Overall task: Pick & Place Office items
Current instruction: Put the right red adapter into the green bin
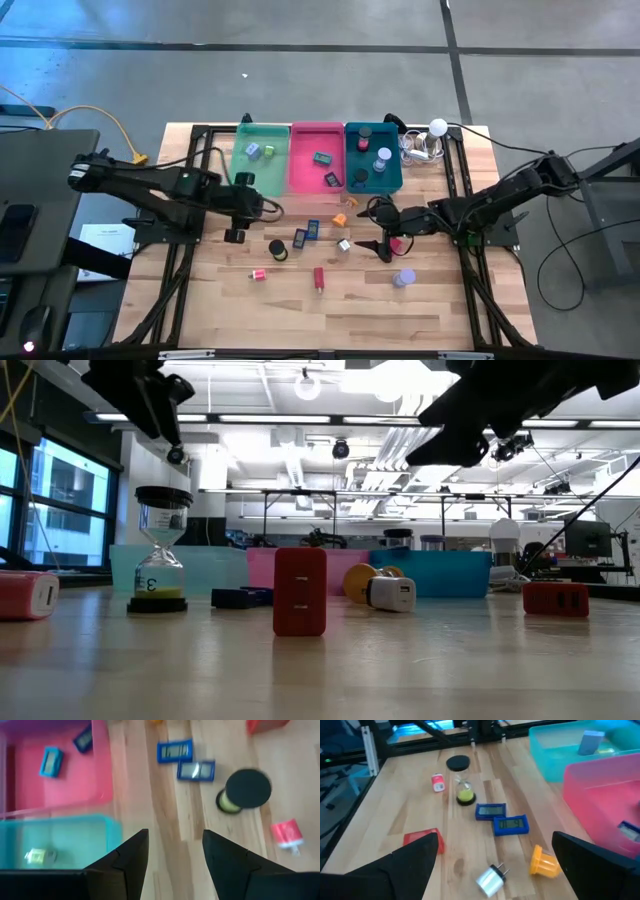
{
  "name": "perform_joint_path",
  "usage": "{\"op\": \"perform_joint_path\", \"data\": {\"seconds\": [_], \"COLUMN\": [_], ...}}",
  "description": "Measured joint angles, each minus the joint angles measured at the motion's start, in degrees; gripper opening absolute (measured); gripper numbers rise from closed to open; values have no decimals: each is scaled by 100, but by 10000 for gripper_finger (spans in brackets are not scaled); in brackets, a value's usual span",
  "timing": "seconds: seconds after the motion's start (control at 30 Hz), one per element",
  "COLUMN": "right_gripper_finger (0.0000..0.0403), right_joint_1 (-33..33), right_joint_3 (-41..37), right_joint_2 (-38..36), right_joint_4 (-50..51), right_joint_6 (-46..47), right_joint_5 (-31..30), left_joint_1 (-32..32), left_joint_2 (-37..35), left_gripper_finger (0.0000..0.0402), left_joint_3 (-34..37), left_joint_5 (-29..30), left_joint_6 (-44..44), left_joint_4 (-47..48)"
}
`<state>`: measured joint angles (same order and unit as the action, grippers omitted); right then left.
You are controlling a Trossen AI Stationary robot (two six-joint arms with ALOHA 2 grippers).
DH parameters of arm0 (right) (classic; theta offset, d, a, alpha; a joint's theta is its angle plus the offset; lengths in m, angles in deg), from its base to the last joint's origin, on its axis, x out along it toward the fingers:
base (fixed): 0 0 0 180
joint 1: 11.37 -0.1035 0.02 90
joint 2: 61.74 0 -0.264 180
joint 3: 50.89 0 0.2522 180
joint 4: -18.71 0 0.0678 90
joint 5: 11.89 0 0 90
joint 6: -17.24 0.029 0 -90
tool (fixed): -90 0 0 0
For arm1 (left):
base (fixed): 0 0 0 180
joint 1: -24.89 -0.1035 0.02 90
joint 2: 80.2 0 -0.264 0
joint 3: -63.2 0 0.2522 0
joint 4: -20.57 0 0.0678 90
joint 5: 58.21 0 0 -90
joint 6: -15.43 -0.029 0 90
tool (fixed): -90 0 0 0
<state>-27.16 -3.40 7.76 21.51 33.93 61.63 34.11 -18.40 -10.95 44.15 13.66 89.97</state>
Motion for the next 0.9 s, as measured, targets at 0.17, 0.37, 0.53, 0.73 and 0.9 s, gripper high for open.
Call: {"op": "perform_joint_path", "data": {"seconds": [0.17,0.37,0.53,0.73,0.9], "right_gripper_finger": [381,381,381,381,381], "right_joint_1": [-83,-73,-73,-73,-103], "right_joint_3": [0,0,0,0,0], "right_joint_2": [0,0,2,26,28], "right_joint_4": [-118,-717,-1047,-1074,-539], "right_joint_6": [-46,-195,-194,-11,485], "right_joint_5": [-606,-851,-659,-200,-100], "left_joint_1": [-4,-8,-165,-491,-745], "left_joint_2": [-656,-949,-949,-1074,-1505], "left_gripper_finger": [177,177,177,177,177], "left_joint_3": [889,1737,2074,2097,2097], "left_joint_5": [-224,-346,-360,-787,-781], "left_joint_6": [-299,-466,-97,-311,-120], "left_joint_4": [-1101,-2475,-3351,-3174,-2727]}}
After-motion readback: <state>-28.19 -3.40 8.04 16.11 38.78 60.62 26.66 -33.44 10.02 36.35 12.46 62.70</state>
